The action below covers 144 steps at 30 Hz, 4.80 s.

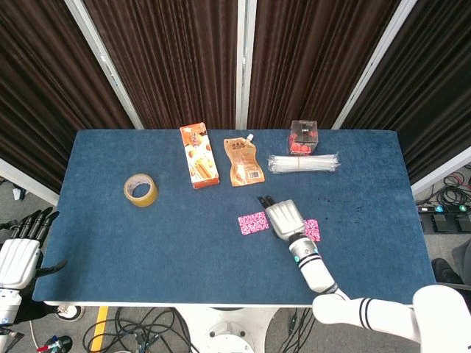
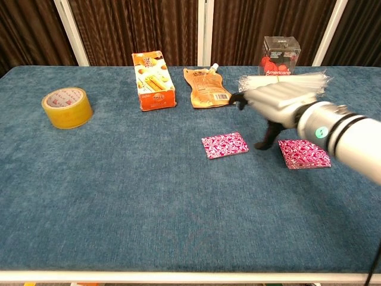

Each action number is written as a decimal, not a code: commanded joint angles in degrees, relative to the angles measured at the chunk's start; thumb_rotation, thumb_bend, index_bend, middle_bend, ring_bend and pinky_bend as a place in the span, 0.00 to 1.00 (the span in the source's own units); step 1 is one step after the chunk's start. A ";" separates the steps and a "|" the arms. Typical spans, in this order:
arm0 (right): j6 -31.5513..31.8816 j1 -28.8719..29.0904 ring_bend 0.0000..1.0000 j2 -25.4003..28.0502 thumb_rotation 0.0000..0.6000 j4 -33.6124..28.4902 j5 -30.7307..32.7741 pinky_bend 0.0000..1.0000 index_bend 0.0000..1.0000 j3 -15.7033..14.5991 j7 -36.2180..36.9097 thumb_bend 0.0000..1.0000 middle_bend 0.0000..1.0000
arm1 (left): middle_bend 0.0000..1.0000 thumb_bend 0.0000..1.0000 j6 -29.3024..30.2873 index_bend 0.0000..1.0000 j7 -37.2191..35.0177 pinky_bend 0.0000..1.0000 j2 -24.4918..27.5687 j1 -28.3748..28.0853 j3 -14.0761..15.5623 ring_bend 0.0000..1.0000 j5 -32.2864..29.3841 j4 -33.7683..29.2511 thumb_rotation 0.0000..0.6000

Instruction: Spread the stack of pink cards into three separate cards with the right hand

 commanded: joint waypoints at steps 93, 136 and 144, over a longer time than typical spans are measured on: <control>3.50 -0.11 0.72 6.39 1.00 -4.30 12.02 0.81 0.44 -8.18 -1.93 0.20 0.41 | 0.03 0.00 -0.68 0.07 -0.01 0.10 -0.08 -0.16 0.18 0.00 -0.05 0.27 1.00; -8.96 8.69 0.73 -0.27 1.00 15.79 18.84 0.81 0.23 -2.02 -3.06 0.14 0.21 | 0.03 0.00 -0.51 0.07 -0.94 0.10 0.04 0.16 -0.04 0.00 -0.59 1.16 1.00; -7.09 8.29 0.73 1.89 1.00 12.38 17.55 0.81 0.11 -2.31 -2.11 0.12 0.13 | 0.03 0.00 -0.38 0.07 -0.35 0.10 0.12 0.21 -0.01 0.00 -0.45 0.91 1.00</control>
